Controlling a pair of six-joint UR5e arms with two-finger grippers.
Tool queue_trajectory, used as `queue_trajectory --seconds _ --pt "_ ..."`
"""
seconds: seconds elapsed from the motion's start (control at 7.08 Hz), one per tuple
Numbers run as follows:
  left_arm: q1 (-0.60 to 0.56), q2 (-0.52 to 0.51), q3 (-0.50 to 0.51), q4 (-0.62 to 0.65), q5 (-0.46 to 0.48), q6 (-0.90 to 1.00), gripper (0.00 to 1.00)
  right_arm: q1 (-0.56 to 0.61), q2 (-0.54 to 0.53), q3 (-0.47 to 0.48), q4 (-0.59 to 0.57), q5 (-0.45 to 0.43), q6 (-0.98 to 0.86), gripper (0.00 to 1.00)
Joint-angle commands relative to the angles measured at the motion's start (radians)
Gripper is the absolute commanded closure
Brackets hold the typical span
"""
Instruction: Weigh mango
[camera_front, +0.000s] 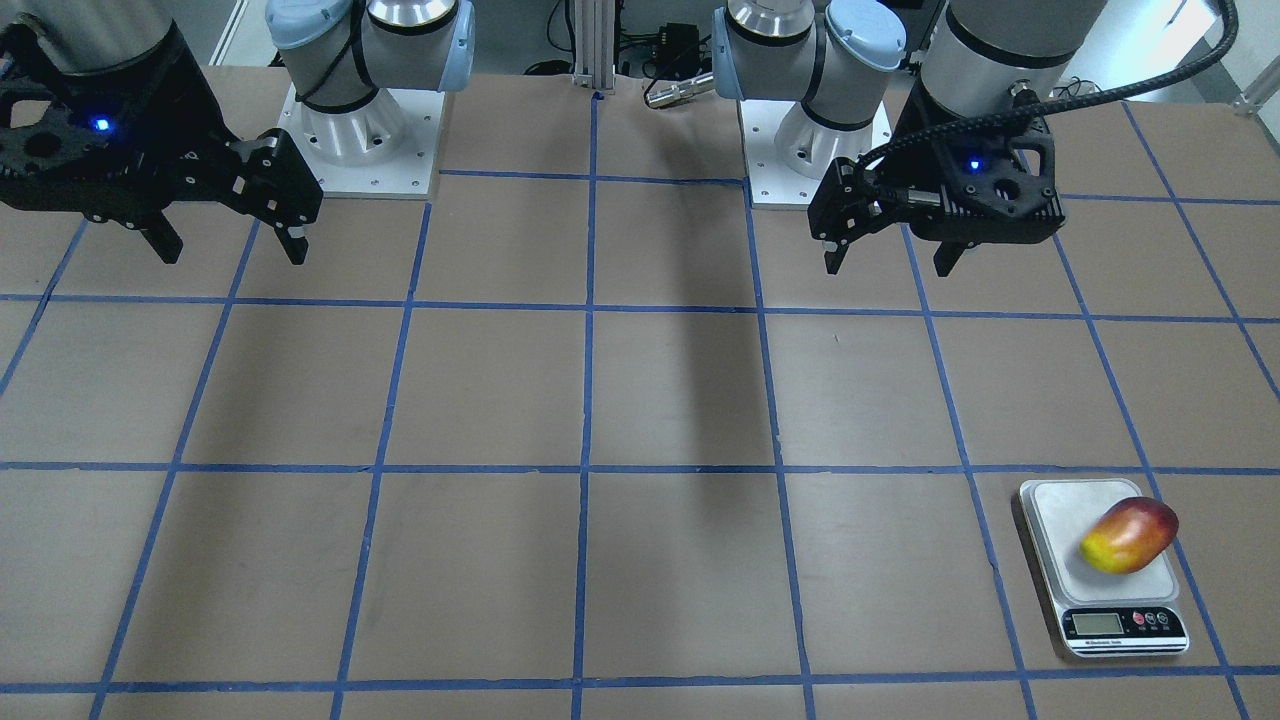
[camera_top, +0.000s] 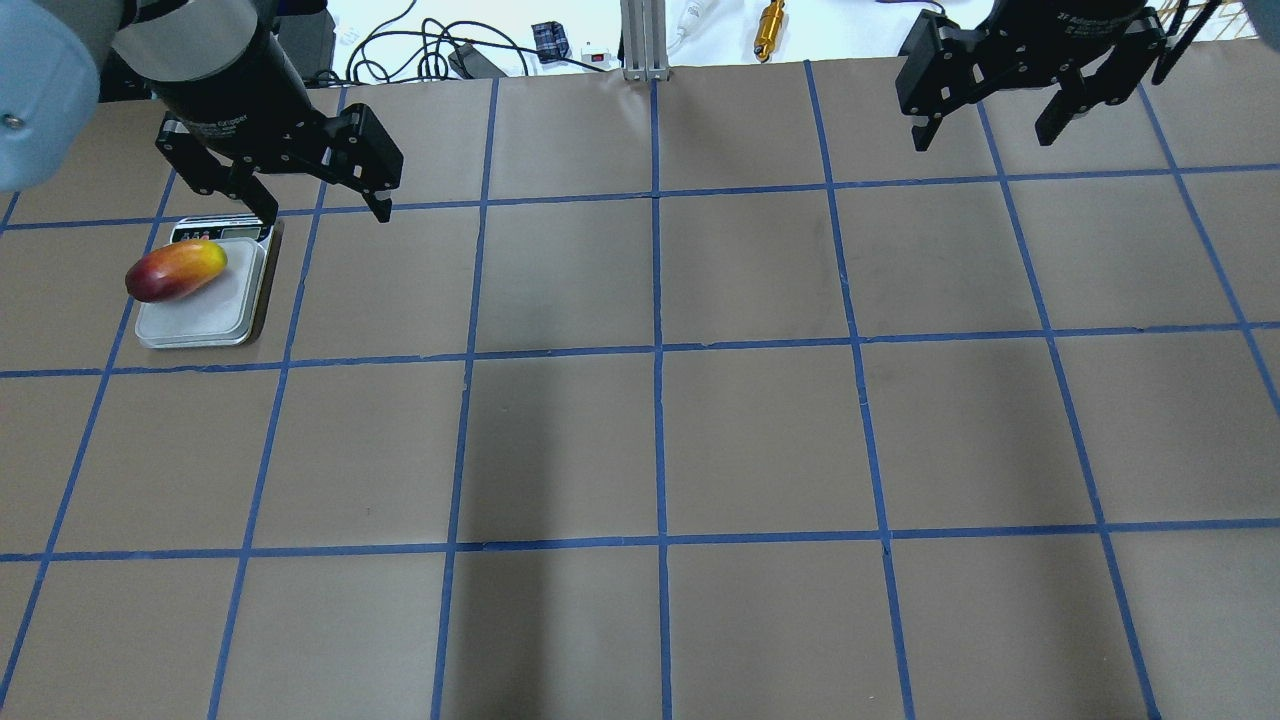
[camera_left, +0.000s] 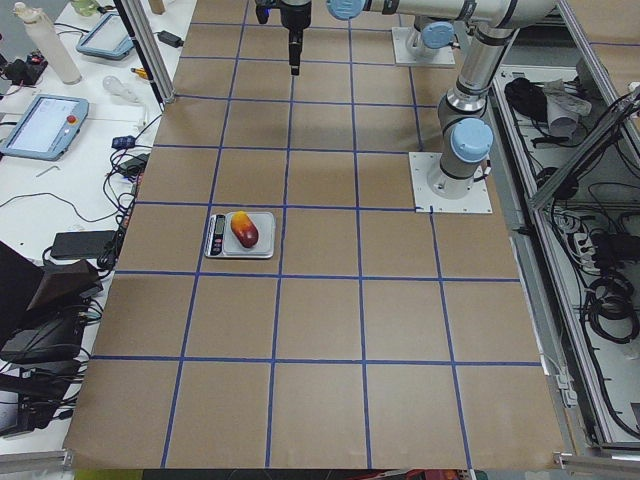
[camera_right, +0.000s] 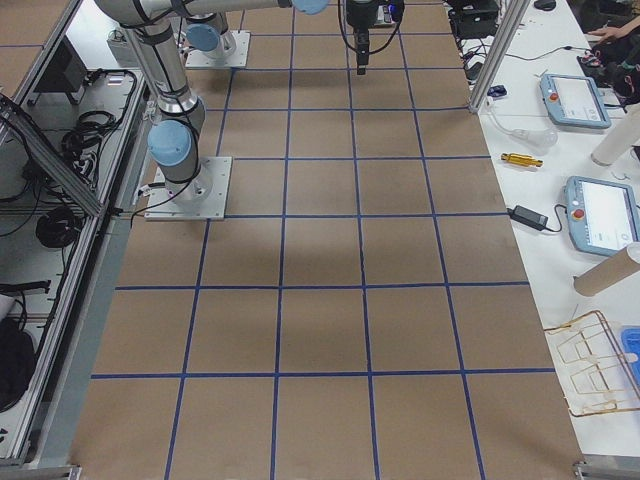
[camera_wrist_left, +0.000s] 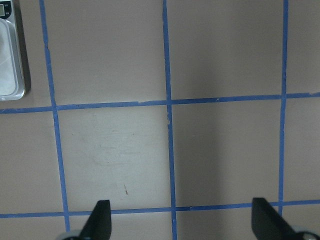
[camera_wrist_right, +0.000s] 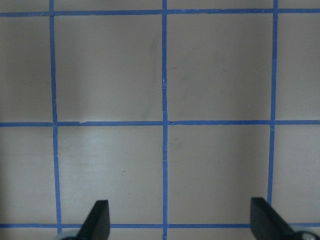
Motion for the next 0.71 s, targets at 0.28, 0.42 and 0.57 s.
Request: queue_trajectory --seconds 0.28,0.42,0.57 --pt "0.005 -0.001 0.015 -0.001 0.001 0.011 0.00 0.000 0.001 0.000 0.000 0.000 0.000 0.00" --pt "0.007 -0.003 0.015 -0.007 -0.010 0.035 0.00 0.000 0.000 0.000 0.000 0.000 0.000 0.00" --pt "0.010 -0.003 0.015 -0.007 -0.016 0.037 0.00 -0.002 0.001 0.000 0.000 0.000 0.000 0.00"
